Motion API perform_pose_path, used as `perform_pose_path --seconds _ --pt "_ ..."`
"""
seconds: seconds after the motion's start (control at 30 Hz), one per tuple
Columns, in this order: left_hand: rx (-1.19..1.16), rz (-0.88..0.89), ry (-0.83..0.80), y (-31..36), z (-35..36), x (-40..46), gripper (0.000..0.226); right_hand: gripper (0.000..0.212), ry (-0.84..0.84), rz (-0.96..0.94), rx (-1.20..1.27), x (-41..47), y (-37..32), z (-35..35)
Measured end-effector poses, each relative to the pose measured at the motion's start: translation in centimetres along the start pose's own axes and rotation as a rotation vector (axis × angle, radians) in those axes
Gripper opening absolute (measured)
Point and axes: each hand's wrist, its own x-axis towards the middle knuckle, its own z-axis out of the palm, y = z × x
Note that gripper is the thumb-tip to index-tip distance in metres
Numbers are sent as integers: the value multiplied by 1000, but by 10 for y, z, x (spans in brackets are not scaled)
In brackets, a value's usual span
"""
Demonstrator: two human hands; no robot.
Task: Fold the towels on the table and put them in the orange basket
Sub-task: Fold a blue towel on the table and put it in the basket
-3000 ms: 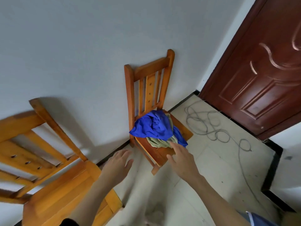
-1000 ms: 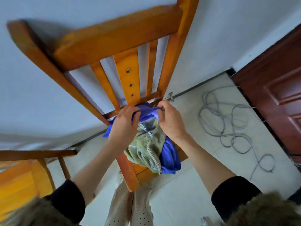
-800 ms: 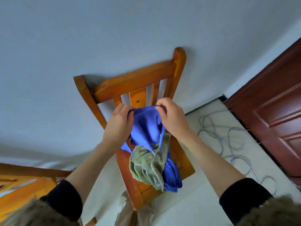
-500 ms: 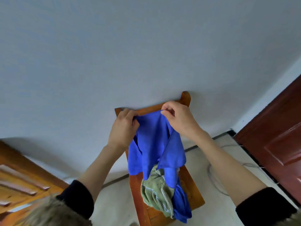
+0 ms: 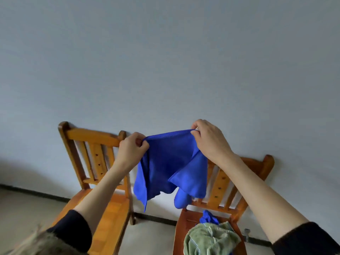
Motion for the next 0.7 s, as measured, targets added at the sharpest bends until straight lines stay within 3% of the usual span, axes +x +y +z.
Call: perform_pose_path --seconds 0.17,0.43,0.7 --pt "121 14 137 -31 -104 -36 4 23 -75 -139 -147 11 -71 37" --pt "341 -214 250 -119 -264 -129 11 28 -13 -357 27 16 -246 111" --pt "403 -477 426 -199 -424 -228 6 23 -83 -488 218 -4 -433 185"
